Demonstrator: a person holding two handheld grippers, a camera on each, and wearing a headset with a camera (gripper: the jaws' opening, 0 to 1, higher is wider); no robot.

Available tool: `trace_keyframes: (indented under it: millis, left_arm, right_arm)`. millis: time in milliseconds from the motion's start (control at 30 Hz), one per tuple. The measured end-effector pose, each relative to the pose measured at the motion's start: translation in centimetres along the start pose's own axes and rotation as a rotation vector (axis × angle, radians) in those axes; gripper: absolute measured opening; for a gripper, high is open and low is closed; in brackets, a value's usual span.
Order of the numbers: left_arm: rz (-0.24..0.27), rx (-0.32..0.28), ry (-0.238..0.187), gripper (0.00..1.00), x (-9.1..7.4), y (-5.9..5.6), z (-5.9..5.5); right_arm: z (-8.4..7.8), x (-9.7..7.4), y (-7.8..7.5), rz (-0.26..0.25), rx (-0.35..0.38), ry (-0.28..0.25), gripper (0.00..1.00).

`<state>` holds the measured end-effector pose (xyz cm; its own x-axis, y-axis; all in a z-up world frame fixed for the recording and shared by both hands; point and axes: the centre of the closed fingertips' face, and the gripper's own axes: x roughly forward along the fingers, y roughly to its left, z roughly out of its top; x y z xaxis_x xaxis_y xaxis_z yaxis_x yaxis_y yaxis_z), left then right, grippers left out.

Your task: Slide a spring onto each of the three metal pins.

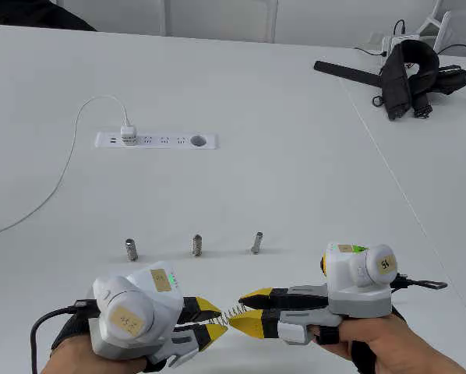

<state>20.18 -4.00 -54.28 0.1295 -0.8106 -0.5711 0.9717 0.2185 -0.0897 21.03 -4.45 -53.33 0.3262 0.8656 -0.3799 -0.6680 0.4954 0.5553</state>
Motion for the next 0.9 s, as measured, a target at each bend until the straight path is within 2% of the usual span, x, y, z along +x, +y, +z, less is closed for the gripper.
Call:
trace_keyframes:
  millis: [267,500,633,900]
  left_arm:
    - [-0.013,0.009,-0.01,0.1,-0.1,-0.4,0.4]
    - [-0.028,0.019,-0.013,0.1,-0.1,-0.7,0.5]
    - [-0.035,0.026,-0.011,0.1,0.0,-0.8,0.5]
    - [-0.037,0.031,-0.022,0.1,-0.1,-0.7,1.1]
  right_arm:
    - [-0.1,-0.1,0.5,0.03,0.0,0.014,0.19]
    - [-0.3,-0.3,0.8,0.054,-0.009,0.044,0.16]
    - [0.1,-0.5,1.3,0.08,-0.02,0.056,0.13]
    - [1.1,-0.5,1.8,0.088,-0.072,0.091,0.12]
